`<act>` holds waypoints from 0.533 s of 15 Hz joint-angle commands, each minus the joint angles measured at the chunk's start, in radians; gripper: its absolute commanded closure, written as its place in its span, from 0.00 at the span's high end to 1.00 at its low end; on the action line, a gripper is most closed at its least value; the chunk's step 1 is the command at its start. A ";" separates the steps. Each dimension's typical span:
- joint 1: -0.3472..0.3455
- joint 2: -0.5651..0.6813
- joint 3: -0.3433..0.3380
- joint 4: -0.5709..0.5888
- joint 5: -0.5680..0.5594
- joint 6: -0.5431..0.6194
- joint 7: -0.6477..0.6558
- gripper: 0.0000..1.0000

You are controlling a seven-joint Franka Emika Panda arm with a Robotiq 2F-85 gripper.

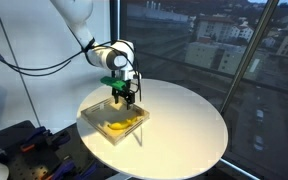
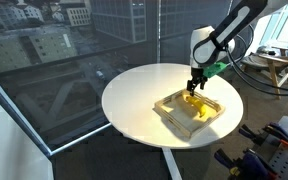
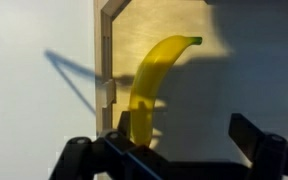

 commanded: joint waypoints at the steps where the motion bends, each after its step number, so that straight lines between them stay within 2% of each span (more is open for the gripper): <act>1: 0.000 -0.059 0.002 -0.029 0.007 -0.046 0.006 1.00; 8: -0.005 -0.124 0.003 -0.062 0.007 -0.102 -0.002 1.00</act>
